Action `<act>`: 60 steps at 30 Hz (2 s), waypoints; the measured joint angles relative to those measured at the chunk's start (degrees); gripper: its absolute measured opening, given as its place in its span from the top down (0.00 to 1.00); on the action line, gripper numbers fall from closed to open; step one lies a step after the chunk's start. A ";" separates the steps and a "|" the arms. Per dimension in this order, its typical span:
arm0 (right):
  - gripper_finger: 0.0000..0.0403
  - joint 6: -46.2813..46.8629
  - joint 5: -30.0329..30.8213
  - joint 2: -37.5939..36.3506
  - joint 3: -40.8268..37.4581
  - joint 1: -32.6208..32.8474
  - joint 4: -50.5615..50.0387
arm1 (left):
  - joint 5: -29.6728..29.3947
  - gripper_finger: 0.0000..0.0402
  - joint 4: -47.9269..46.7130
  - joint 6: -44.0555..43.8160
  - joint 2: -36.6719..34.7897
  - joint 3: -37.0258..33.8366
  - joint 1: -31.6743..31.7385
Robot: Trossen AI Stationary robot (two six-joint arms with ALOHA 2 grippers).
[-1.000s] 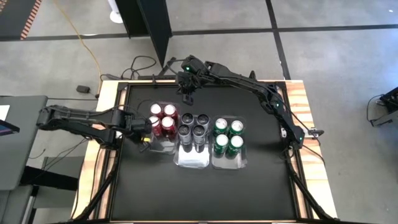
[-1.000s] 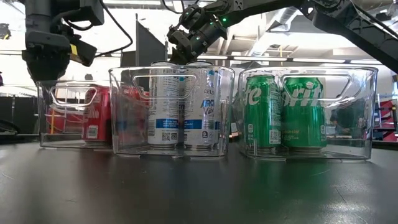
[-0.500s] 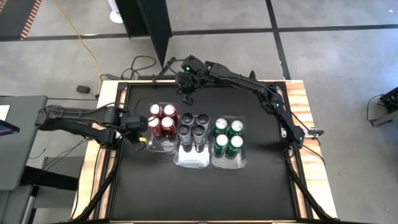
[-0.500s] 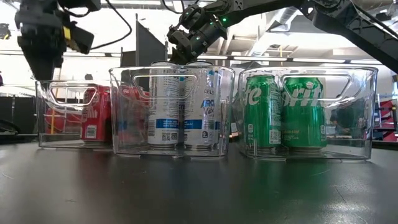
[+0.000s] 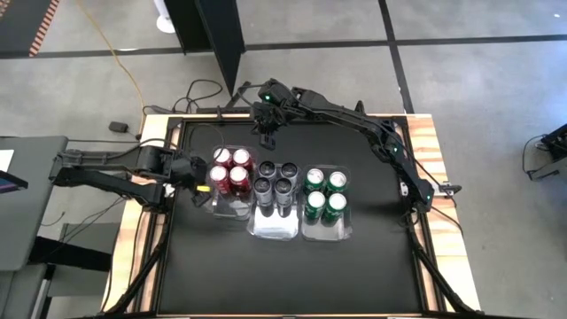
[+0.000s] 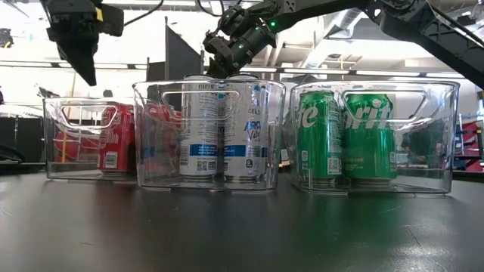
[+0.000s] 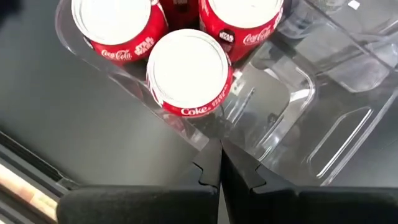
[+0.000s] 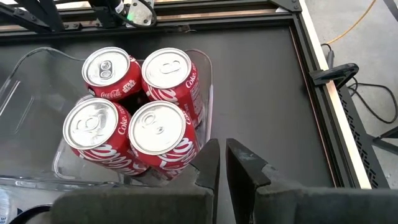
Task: Sort soda cans
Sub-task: Adjust the left transparent bin
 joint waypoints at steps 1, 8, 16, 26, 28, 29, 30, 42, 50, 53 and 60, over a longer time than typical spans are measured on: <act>0.88 0.00 0.00 0.00 0.00 0.00 0.00 | -0.10 1.00 0.16 0.00 0.00 0.00 0.00; 0.88 0.00 0.00 0.00 0.00 0.00 0.00 | -0.19 1.00 1.95 1.08 0.00 0.00 0.00; 0.88 0.00 0.00 0.00 0.00 0.00 0.00 | -1.18 1.00 4.97 7.96 0.71 -0.49 0.00; 0.88 0.00 0.00 0.00 0.00 0.00 0.00 | -1.21 1.00 11.93 14.67 1.57 -4.25 0.00; 0.88 0.00 0.00 0.00 0.00 0.00 0.00 | -1.16 0.99 12.67 15.51 1.78 -4.37 0.00; 0.88 0.00 0.00 0.00 0.00 0.00 0.00 | -0.97 0.99 12.60 15.63 2.21 -4.37 0.00; 0.88 0.00 0.00 0.00 0.00 0.00 0.00 | -0.63 0.98 12.84 15.69 2.65 -4.39 0.00; 0.88 0.00 0.00 0.00 0.00 0.00 0.00 | 3.70 0.93 15.16 19.64 16.75 -4.42 -0.02; 0.88 0.00 0.00 0.00 0.00 0.00 0.00 | 8.42 0.95 17.54 23.09 24.04 -4.42 -0.02; 0.88 0.00 0.00 0.00 0.00 0.00 0.00 | 10.49 0.96 18.36 23.78 25.53 -4.39 -0.04; 0.88 0.00 0.00 0.00 0.00 0.00 0.00 | 12.20 0.96 18.92 23.69 26.34 -4.22 -0.19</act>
